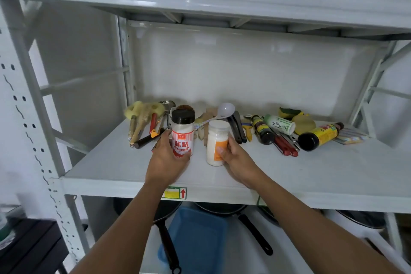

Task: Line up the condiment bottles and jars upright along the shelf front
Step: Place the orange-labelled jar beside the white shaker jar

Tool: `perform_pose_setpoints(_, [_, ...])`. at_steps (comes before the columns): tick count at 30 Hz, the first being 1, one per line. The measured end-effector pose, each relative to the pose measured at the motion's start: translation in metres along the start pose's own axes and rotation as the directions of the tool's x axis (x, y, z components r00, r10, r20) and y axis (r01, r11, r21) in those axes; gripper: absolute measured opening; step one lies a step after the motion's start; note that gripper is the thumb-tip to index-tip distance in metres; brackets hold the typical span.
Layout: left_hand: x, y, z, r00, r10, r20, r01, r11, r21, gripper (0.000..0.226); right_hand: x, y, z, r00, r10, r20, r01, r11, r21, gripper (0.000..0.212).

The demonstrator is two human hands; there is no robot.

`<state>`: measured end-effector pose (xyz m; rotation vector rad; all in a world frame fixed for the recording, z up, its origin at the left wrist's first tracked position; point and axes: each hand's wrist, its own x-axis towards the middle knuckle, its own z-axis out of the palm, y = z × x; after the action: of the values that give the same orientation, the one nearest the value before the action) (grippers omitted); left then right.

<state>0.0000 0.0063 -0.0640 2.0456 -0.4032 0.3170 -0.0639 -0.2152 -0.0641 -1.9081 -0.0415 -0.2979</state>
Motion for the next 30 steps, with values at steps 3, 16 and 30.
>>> perform_pose_setpoints(3, [0.001, 0.0, 0.0, 1.0, 0.002, 0.004, -0.002, 1.0, -0.012, 0.086, -0.001, -0.005, 0.002, 0.999, 0.033, 0.002, -0.033, 0.998, 0.049, 0.06])
perform_pose_setpoints(16, [-0.02, 0.016, -0.012, 0.918, 0.187, -0.35, -0.233, 0.968, -0.093, 0.053, 0.001, -0.015, 0.019, 0.983, 0.016, -0.185, -0.031, 0.997, -0.076, 0.079])
perform_pose_setpoints(30, [-0.058, 0.067, 0.067, 0.946, 0.311, -0.093, -0.312, 0.95, 0.004, 0.007, 0.002, -0.004, -0.003, 0.98, -0.036, -0.198, -0.007, 0.977, -0.214, 0.065])
